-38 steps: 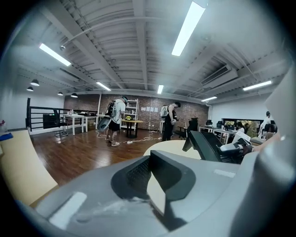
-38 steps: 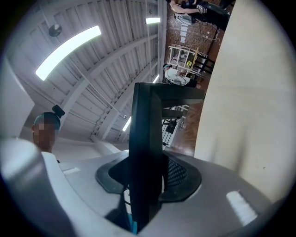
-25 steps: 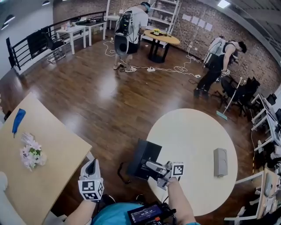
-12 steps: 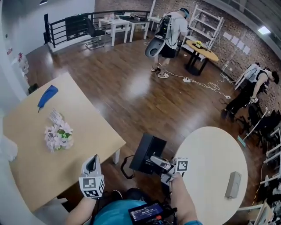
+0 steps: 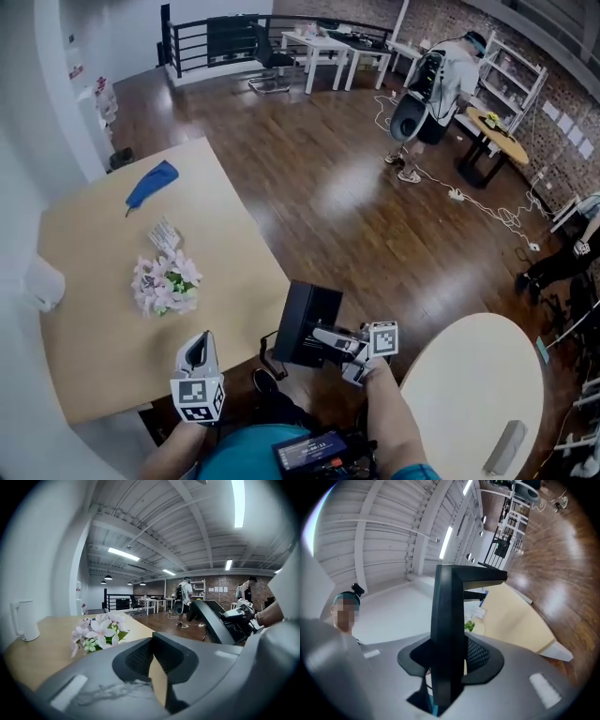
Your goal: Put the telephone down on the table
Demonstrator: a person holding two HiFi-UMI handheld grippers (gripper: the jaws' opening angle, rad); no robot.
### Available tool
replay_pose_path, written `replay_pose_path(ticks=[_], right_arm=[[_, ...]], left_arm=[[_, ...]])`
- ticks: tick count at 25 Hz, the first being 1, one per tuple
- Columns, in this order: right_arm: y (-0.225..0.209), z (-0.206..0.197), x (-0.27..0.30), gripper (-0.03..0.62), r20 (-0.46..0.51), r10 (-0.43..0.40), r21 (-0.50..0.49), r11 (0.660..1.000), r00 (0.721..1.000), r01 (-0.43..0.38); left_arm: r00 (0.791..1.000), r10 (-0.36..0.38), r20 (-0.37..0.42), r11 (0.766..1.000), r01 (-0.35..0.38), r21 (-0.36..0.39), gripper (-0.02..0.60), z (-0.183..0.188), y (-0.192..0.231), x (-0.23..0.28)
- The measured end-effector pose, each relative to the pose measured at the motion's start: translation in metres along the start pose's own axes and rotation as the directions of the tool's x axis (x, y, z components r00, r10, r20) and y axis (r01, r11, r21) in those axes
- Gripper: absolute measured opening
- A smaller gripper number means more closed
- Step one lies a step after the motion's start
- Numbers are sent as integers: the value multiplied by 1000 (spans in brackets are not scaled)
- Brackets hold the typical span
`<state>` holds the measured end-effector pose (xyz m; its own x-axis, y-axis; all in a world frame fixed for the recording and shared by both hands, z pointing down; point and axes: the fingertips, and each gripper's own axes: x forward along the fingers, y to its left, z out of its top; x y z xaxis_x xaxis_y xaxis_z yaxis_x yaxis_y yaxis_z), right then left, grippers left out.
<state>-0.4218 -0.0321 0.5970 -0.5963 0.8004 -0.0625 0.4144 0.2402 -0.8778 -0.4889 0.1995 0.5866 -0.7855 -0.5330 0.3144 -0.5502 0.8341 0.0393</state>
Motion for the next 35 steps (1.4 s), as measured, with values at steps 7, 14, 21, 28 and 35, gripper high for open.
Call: replay_pose_path(ticks=[7, 14, 21, 28, 35], right_arm=[[-49, 10, 89, 150, -237, 76, 62, 996, 968, -63], [-95, 7, 147, 150, -395, 134, 140, 986, 909, -85], [-132, -4, 176, 150, -484, 140, 188, 981, 864, -54], [-145, -14, 193, 150, -524, 139, 224, 974, 840, -22], [-148, -17, 197, 150, -533, 163, 252, 967, 830, -28]], left_arm=[[997, 70, -37, 998, -70, 5, 15, 2, 29, 23], [990, 111, -91, 994, -112, 1, 15, -2, 42, 37], [979, 134, -156, 990, -139, -22, 15, -18, 49, 45], [976, 135, -170, 989, -142, -30, 15, -18, 50, 52], [973, 143, -182, 988, -151, -32, 15, -12, 46, 61]])
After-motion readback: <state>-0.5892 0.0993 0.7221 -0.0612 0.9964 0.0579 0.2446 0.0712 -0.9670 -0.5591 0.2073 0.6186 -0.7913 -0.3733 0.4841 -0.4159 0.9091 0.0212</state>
